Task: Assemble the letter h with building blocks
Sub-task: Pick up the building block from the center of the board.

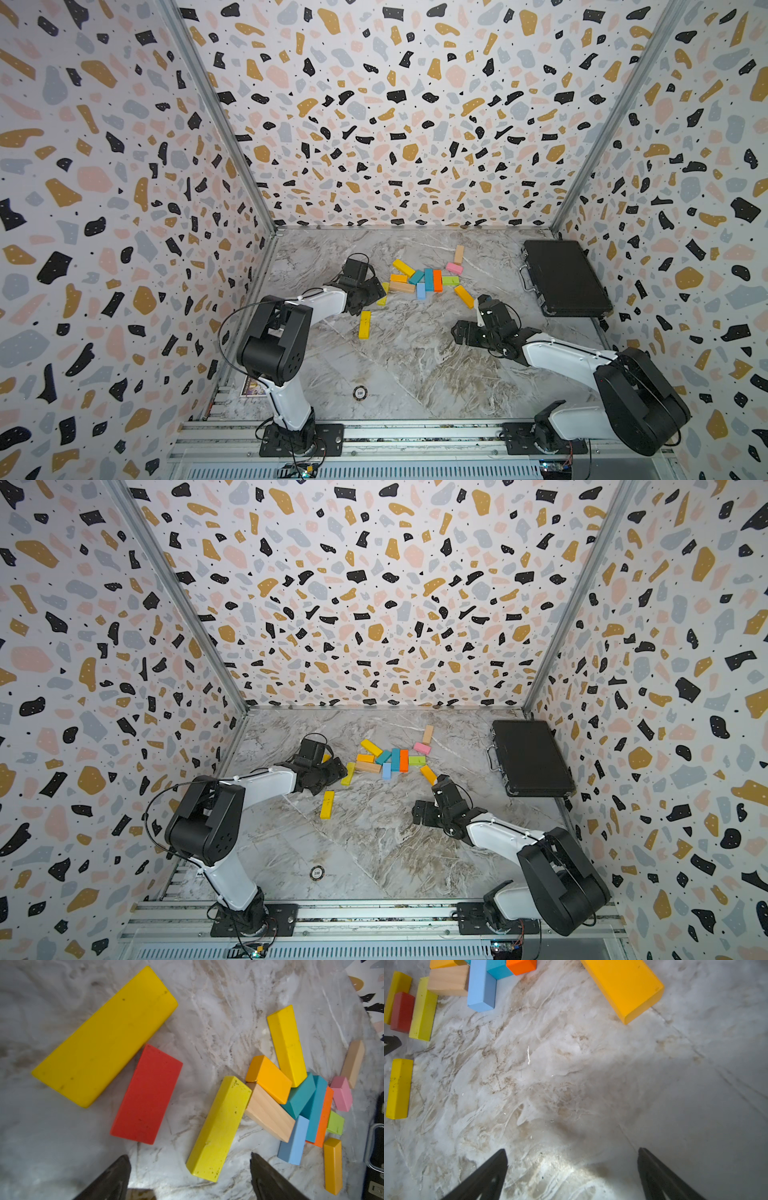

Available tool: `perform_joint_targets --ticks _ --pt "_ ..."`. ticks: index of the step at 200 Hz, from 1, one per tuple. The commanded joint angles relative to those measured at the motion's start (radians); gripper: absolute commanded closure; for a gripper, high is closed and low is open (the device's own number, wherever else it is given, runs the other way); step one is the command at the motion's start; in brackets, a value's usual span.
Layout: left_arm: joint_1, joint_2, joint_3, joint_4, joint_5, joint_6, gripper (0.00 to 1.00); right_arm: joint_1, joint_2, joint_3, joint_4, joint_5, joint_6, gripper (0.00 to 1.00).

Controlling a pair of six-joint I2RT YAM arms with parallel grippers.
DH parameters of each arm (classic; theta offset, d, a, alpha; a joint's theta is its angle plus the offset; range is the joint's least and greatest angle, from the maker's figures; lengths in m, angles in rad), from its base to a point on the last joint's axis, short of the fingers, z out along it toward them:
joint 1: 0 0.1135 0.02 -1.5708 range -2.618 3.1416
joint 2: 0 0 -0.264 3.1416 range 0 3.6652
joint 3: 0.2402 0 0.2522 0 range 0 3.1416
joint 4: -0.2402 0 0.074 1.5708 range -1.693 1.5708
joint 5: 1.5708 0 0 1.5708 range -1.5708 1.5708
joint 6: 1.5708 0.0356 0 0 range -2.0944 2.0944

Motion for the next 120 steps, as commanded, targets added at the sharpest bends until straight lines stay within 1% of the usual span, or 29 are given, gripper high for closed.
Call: perform_joint_targets --ticks 1,35,55,56,63,95,101,120 --pt "-0.013 0.015 0.008 0.060 0.020 -0.025 0.11 -0.001 0.018 -0.004 -0.007 -0.003 0.007 0.01" --pt "-0.024 0.071 0.031 0.091 0.039 -0.046 0.11 -0.003 0.022 -0.004 -0.008 0.000 0.005 0.01" --pt "-0.028 0.100 0.040 0.097 0.028 -0.046 0.11 -0.003 0.026 -0.004 -0.005 0.000 0.004 0.01" --pt "-0.028 0.100 0.040 0.096 0.027 -0.060 0.11 -0.003 0.026 -0.004 -0.005 0.001 0.005 0.01" --pt "-0.028 0.107 0.041 0.093 0.012 -0.076 0.11 -0.003 0.029 -0.004 -0.003 0.000 0.005 0.01" --pt "-0.013 0.110 0.047 0.030 -0.077 -0.059 0.13 -0.004 0.037 -0.002 -0.003 -0.004 0.007 0.01" --pt "-0.008 0.109 0.044 0.018 -0.092 -0.027 0.13 -0.004 0.034 -0.002 -0.004 -0.004 0.005 0.01" --pt "0.017 0.097 0.016 -0.004 -0.139 -0.024 0.15 -0.005 0.023 -0.005 -0.006 -0.003 0.005 0.01"
